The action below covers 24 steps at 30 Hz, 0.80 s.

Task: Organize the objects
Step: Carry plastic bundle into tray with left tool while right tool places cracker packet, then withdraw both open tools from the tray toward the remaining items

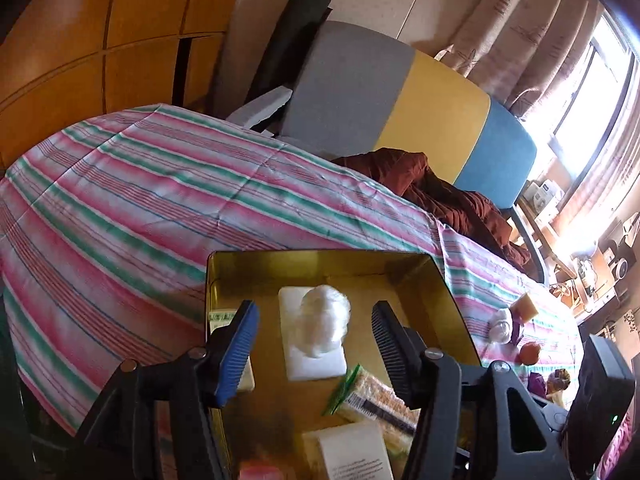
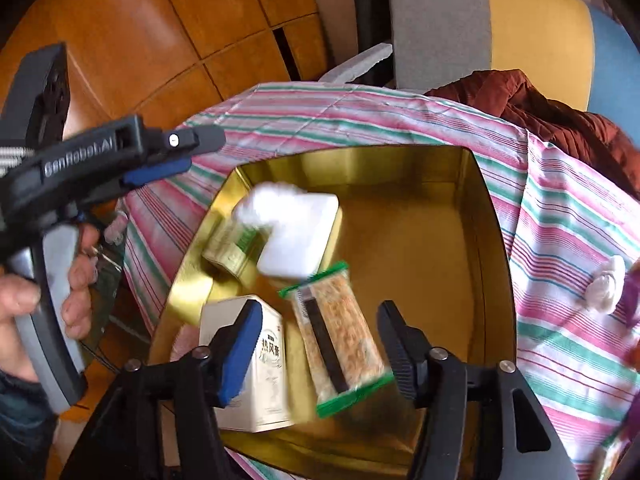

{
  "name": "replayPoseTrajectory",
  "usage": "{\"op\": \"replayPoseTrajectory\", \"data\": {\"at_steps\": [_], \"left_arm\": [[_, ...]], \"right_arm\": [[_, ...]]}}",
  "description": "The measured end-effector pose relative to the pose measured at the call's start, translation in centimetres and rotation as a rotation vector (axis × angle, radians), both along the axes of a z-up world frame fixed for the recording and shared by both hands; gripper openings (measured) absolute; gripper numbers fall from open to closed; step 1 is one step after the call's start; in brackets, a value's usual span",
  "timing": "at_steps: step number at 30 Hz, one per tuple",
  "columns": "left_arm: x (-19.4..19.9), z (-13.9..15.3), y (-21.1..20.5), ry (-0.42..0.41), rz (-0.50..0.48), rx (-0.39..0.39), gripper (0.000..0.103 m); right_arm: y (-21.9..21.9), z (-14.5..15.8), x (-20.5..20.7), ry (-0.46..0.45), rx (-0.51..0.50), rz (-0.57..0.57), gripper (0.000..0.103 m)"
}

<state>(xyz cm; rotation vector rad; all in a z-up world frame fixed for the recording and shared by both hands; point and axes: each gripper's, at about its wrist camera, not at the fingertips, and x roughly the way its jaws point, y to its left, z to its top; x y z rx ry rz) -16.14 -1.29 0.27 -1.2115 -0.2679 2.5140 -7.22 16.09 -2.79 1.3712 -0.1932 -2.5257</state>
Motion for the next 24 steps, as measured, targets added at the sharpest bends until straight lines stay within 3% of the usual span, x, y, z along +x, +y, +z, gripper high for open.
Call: {"op": "replayPoseTrajectory", "data": {"at_steps": [2,5,6,13,19,24], "left_arm": [[1.2,-0.2,0.1,0.001,0.002,-0.012,0.060],[3.3,-0.5,0.3,0.022,0.004,-0.052,0.060],[3.9,-0.5,0.4,0.035,0.005,-0.065,0.060],[8.3,0.1,1.3,0.113,0.008,-0.126,0.060],[10.6,0.4,2.5,0.153,-0.019,-0.178,0.068],[11.7,0.6,3.3,0.156,-0.033,-0.185,0.069]], "right_arm": [[-0.2,-0.2,0.4,-0.003,0.021,-0.005,0.070],[-0.2,-0.2,1.3,0.017,0.038,-0.012,0.099],[-0.2,-0.1,1.7,0.032,0.049,-0.018,0.102],[-0.2,1.2,4.1,0.142,0.168,-0.076,0.103],[0.7,2.8,5.9,0.224,0.224,-0.153,0.103],[1.5,3.6,6.9,0.256,0.247,-0.191,0.103]]}}
